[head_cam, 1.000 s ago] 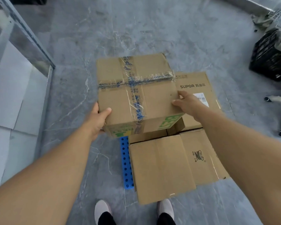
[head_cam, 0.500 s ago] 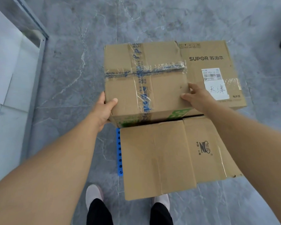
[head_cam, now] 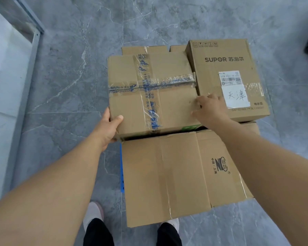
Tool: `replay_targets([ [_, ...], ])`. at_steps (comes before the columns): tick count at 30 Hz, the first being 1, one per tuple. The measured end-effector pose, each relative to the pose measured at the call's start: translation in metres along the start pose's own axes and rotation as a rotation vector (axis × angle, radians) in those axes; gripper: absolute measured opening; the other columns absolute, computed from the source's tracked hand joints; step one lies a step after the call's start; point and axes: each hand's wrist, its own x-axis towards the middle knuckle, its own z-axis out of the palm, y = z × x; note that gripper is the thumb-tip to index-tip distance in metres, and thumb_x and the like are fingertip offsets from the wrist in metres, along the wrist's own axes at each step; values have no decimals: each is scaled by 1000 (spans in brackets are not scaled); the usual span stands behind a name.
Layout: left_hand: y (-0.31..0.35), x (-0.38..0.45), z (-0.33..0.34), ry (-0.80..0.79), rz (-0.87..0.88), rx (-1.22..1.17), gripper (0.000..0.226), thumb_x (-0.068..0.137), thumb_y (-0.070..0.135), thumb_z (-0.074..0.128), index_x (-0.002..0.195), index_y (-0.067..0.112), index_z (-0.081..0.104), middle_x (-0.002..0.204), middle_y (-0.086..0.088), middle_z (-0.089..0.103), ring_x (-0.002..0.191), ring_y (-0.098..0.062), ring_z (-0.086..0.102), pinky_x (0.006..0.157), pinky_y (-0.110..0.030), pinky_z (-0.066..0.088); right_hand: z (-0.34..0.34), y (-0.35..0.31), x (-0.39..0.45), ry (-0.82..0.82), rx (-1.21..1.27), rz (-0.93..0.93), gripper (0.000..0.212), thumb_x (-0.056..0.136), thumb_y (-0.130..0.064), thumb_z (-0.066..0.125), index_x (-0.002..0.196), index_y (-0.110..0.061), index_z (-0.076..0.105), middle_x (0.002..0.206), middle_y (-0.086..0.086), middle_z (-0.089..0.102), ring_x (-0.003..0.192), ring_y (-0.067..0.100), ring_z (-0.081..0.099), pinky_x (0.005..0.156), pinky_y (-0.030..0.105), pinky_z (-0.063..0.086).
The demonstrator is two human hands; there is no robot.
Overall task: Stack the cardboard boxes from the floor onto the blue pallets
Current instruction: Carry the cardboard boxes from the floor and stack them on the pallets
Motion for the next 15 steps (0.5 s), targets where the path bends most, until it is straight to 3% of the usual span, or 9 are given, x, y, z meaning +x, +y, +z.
replay_targets([
  [9, -21, 6, 2, -31, -21, -78, 47, 97, 23, 45, 137, 42, 30, 120, 4, 54, 94, -16, 57, 64, -36, 51, 12, -4, -5, 35, -67, -46, 47, 83, -11, 48, 129, -20, 49, 128, 9, 43, 127, 31, 26, 101, 42, 36],
  [12, -22, 5, 1, -22, -1, -49, 51, 96, 25, 47, 139, 43, 27, 126, 3, 52, 102, -21, 57, 72, -42, 53, 13, -3, -8, 59, -48, -63, 47, 82, -9, 47, 128, -19, 49, 127, 9, 43, 126, 31, 28, 99, 43, 37],
  [15, -21, 2, -1, -9, 3, 29, 69, 92, 32, 53, 145, 46, 10, 143, 5, 41, 121, -24, 49, 98, -51, 42, 11, 0, -13, 95, 23, -70, 45, 82, -8, 46, 126, -19, 51, 123, 10, 45, 120, 30, 32, 98, 41, 37],
])
